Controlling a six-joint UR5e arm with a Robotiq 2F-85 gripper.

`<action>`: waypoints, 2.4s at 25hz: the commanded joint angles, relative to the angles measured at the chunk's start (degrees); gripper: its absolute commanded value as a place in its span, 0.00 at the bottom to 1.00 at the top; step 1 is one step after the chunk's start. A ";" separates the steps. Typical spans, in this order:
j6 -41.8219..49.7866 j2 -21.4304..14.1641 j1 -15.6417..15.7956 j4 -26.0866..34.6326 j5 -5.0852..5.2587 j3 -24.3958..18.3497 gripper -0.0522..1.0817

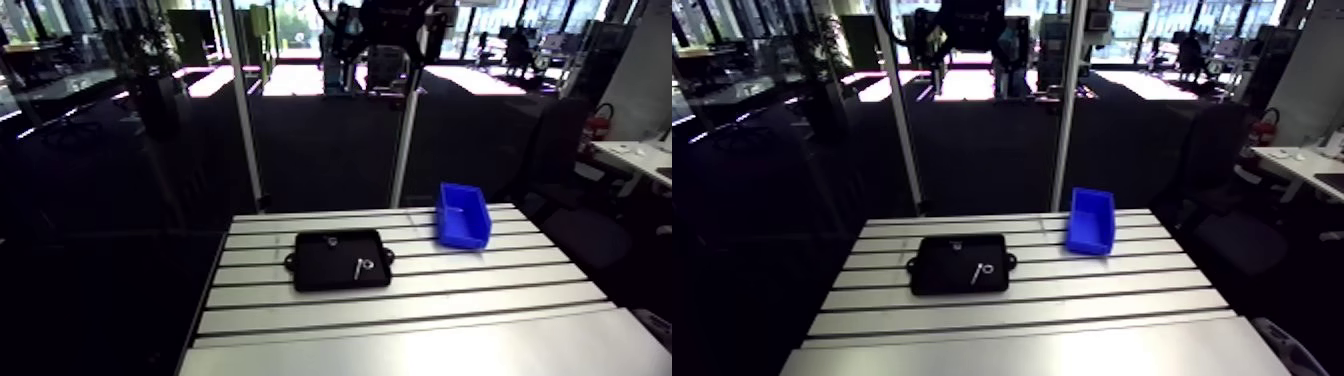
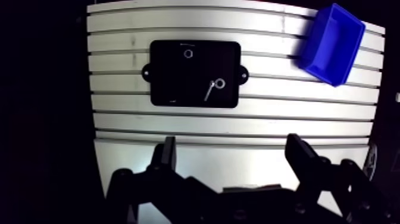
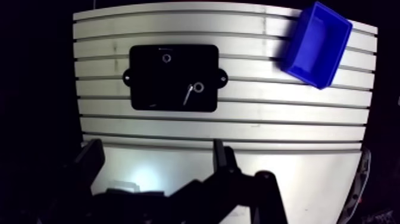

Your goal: Pick up the M10 bolt from the tray and put it into the blue bin.

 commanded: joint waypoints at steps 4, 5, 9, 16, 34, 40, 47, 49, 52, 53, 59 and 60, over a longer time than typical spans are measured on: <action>0.88 -0.52 -1.67 1.76 -0.44 0.62 0.06; 0.88 -0.52 -1.67 1.76 -0.44 0.62 0.05; 0.88 -0.44 -1.67 1.76 -0.44 0.62 0.06; 0.88 -0.44 -1.67 1.76 -0.44 0.62 0.05; 10.81 1.15 -1.49 1.85 0.00 1.06 0.06; 15.82 2.46 -1.32 1.58 0.00 1.50 0.06; 20.92 3.08 -1.14 1.23 -0.27 2.20 0.06; 22.15 3.17 -1.14 1.14 -0.27 2.55 0.06; 23.56 3.17 -1.14 -0.44 -0.18 3.34 0.06; 23.91 3.17 -1.14 -0.97 -0.18 3.52 0.07; 25.76 3.26 -1.05 -1.76 -0.35 4.75 0.07; 26.46 3.78 -1.05 -1.76 -0.44 4.92 0.07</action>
